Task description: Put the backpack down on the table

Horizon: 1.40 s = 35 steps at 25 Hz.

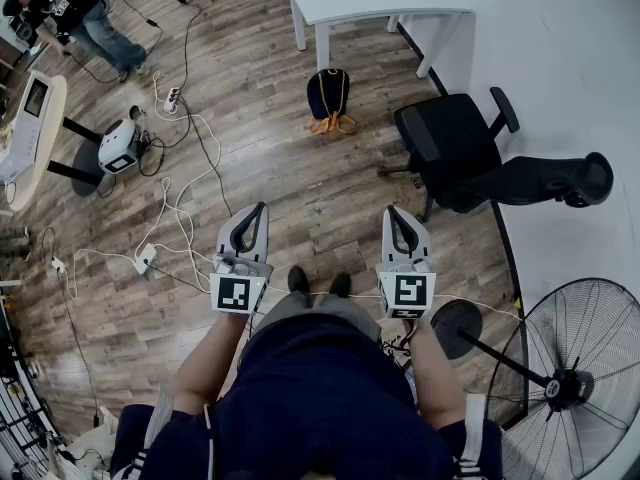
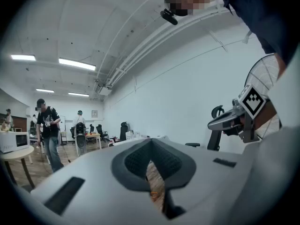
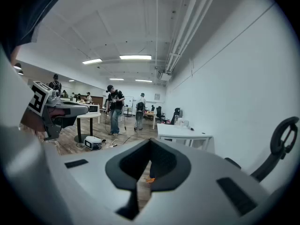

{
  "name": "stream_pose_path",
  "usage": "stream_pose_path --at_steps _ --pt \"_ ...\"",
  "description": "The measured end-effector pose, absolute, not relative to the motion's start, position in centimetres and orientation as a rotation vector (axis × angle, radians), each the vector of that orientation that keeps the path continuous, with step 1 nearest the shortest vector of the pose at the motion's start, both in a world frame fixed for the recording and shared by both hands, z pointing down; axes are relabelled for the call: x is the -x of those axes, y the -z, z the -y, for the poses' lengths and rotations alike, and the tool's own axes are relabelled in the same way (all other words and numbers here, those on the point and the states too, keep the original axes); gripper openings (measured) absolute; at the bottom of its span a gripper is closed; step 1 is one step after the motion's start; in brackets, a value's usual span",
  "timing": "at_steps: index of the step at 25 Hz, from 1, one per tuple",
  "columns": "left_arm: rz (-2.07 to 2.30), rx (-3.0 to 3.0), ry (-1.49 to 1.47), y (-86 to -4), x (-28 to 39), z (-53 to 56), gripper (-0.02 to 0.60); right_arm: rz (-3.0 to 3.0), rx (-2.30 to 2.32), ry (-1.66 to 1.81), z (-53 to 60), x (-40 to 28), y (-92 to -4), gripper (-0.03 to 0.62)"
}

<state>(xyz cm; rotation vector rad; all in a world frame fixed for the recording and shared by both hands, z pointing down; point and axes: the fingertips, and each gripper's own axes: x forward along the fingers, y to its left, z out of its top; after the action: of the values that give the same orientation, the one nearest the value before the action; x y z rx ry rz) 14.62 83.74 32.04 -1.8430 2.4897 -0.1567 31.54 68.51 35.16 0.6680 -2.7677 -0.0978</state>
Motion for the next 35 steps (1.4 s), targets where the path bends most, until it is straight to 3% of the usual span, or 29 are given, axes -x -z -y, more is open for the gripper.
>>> stream_pose_path --at_steps 23,24,28,31,35 --pt "-2.468 1.893 0.140 -32.6 -14.7 -82.5 0.005 2.754 -0.677 0.101 -68.4 -31.6 -35.5 -0.002" --pt "-2.466 1.906 0.153 -32.9 -14.6 -82.5 0.019 2.755 -0.674 0.100 -68.5 -31.6 -35.5 -0.002" --pt "-2.446 1.997 0.206 -34.4 -14.6 -81.7 0.224 2.753 -0.663 0.091 -68.6 -31.6 -35.5 -0.002" --pt "-2.445 2.002 0.200 -34.3 -14.8 -80.9 0.305 2.754 -0.670 0.103 -68.1 -32.0 -35.3 0.000" --pt "-2.424 2.013 0.180 -34.0 -14.9 -80.1 0.335 2.761 -0.664 0.119 -67.7 -32.1 -34.9 -0.002"
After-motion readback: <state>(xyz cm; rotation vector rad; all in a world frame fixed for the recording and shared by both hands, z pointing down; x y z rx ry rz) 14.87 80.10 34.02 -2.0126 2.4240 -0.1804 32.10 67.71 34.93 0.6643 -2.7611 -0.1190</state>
